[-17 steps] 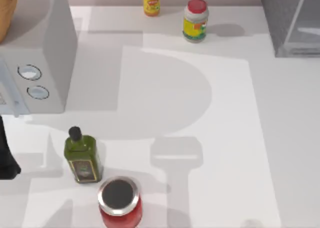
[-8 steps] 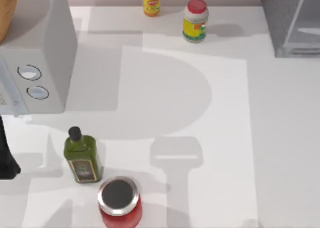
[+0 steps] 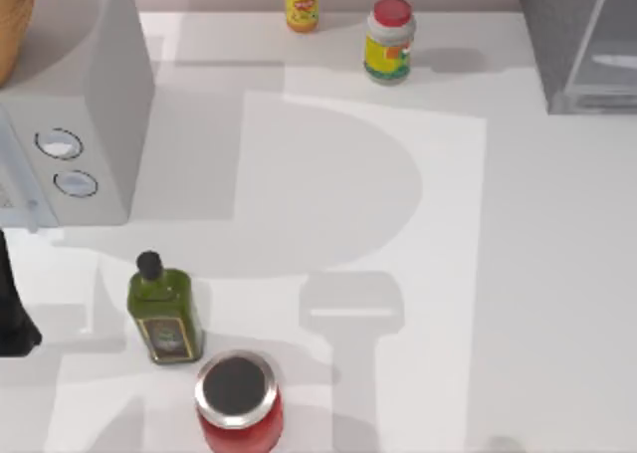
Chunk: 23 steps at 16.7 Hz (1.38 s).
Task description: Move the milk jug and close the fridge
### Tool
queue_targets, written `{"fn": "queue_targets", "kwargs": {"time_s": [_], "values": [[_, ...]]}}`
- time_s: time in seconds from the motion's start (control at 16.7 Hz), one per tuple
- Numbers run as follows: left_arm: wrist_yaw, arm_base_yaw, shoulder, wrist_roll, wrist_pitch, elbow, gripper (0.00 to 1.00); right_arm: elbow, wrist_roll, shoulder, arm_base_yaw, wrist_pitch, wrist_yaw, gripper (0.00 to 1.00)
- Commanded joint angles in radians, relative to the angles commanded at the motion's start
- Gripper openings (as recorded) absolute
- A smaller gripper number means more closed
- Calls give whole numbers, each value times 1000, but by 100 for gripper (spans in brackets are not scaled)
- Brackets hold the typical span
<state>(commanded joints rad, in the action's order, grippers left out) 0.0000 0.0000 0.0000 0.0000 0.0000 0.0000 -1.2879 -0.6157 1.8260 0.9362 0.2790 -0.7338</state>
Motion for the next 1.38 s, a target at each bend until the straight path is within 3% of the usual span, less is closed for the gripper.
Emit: {"fn": "queue_targets", "kwargs": {"time_s": [0.18,0.36,0.6,1.02,1.38], "values": [[0,0,0,0,0,0,100,10,24,-17,-34,-27,34,100],[0,0,0,0,0,0,100,54,119,-40,-156,-80,155,100],[0,0,0,0,0,0,100,118,255,-89,-409,-157,305,100],[0,0,0,0,0,0,100,257,552,-152,-847,-269,678,100],[0,0,0,0,0,0,100,288,620,-201,-915,-329,724,100]]}}
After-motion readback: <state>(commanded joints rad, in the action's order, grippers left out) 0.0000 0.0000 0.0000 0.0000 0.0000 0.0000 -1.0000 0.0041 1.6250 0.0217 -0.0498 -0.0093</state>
